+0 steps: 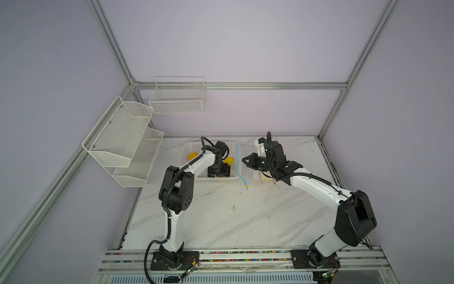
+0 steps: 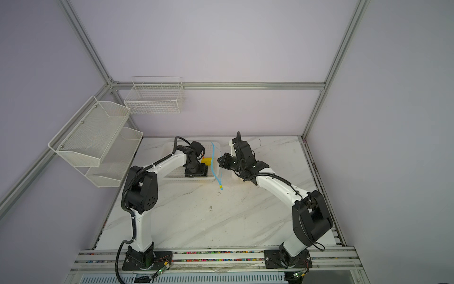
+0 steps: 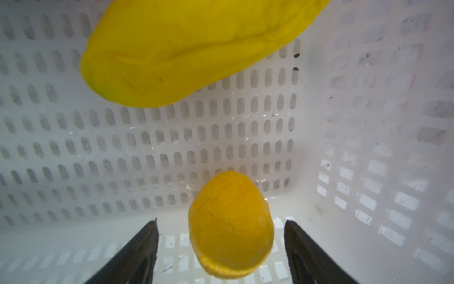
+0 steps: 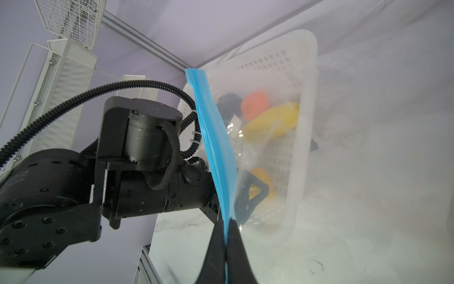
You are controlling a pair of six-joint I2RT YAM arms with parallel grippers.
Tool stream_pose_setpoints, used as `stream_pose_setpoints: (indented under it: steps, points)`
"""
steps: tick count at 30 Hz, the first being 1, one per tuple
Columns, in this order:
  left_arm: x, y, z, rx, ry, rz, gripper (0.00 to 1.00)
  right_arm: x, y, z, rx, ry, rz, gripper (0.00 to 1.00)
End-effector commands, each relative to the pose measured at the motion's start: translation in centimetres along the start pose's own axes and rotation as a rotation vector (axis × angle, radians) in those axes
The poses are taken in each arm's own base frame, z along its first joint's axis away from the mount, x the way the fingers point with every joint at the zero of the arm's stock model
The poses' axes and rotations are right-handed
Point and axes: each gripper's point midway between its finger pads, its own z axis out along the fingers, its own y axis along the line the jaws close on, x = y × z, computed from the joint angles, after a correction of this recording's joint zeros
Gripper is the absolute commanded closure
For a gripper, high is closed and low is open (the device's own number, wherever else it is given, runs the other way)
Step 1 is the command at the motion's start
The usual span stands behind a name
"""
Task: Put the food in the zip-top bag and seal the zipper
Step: 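Lower the open left gripper around the yellow lemon in the basket, then close the left gripper on the yellow lemon and lift it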
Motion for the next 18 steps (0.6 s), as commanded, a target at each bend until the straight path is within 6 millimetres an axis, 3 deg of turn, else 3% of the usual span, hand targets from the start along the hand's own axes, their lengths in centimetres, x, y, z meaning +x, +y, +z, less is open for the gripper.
stream_pose_setpoints:
  steps: [1,11,18]
  points:
    - [1.0,-0.5,0.1,0.021,0.037,0.016,0.26,-1.3,1.0,-1.4,-0.026,-0.059,-0.020,1.00]
    - [1.8,-1.3,1.0,0.069,0.082,0.020,0.19,-1.3,1.3,-1.8,-0.037,-0.064,-0.025,1.00]
    - [1.9,-0.3,1.0,0.018,0.104,0.037,0.31,-1.4,1.6,-1.6,-0.045,-0.062,-0.030,1.00]
